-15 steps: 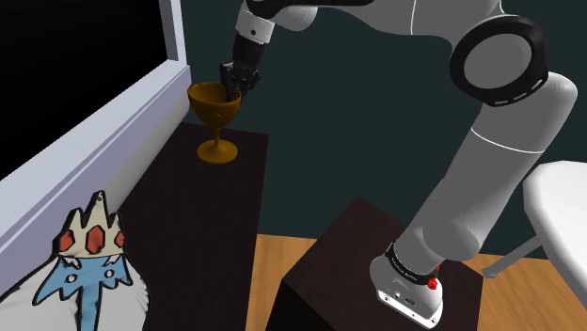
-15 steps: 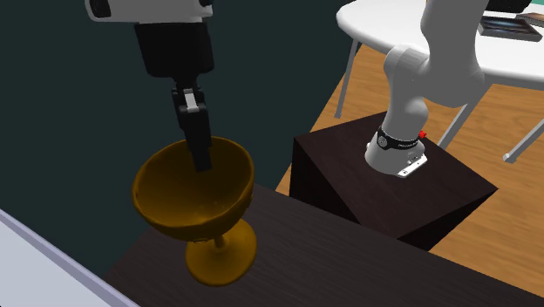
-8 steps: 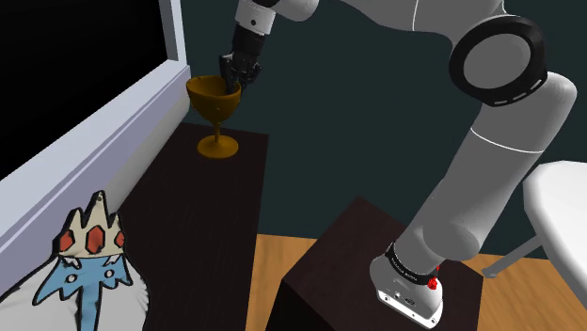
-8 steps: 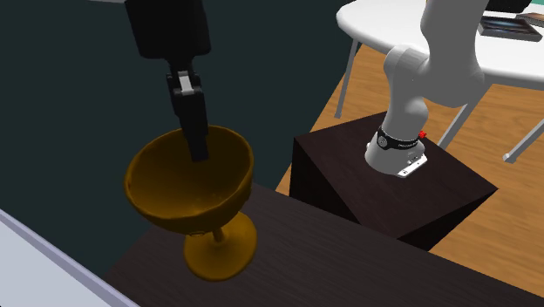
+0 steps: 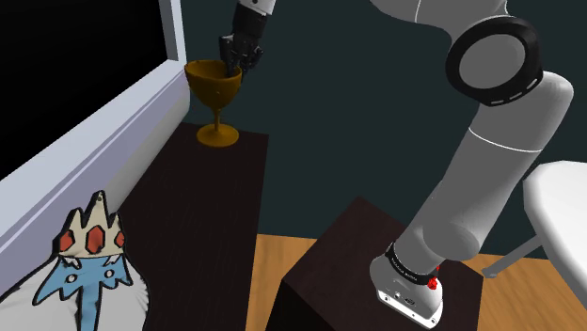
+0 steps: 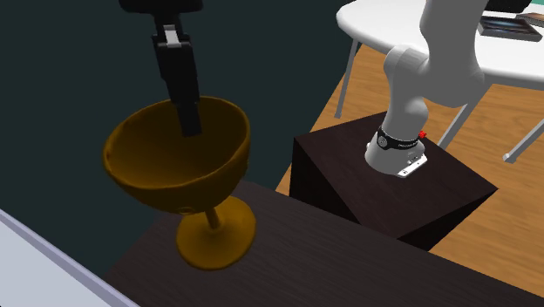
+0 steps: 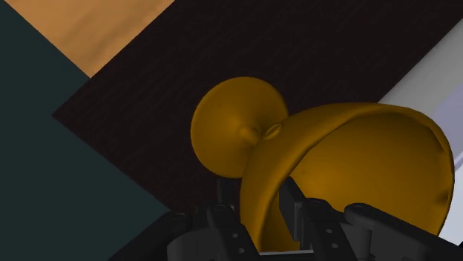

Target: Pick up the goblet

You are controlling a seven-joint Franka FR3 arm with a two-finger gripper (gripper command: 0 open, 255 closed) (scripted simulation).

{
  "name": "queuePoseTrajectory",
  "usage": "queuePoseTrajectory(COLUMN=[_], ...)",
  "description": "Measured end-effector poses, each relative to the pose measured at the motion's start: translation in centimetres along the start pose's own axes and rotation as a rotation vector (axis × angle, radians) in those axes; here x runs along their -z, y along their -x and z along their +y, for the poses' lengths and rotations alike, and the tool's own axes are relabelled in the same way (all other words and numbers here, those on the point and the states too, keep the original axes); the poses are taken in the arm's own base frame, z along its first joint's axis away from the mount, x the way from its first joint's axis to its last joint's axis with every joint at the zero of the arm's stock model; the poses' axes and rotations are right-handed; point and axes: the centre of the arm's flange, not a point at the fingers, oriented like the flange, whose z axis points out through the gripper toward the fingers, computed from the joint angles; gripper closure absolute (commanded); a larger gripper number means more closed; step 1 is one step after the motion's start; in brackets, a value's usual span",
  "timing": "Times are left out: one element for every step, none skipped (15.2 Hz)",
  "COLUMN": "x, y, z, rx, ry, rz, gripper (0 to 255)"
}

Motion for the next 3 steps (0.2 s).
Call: queuePoseTrajectory(x=[0.55, 1.07, 1.29], y=[-0.05, -0.04, -0.05], z=[-0.22, -0.34, -0.35], rx=[0.000, 0.000, 0.000], ry=[0.000, 0.000, 0.000], rz=[0.000, 0.000, 0.000], gripper=[255, 255, 255])
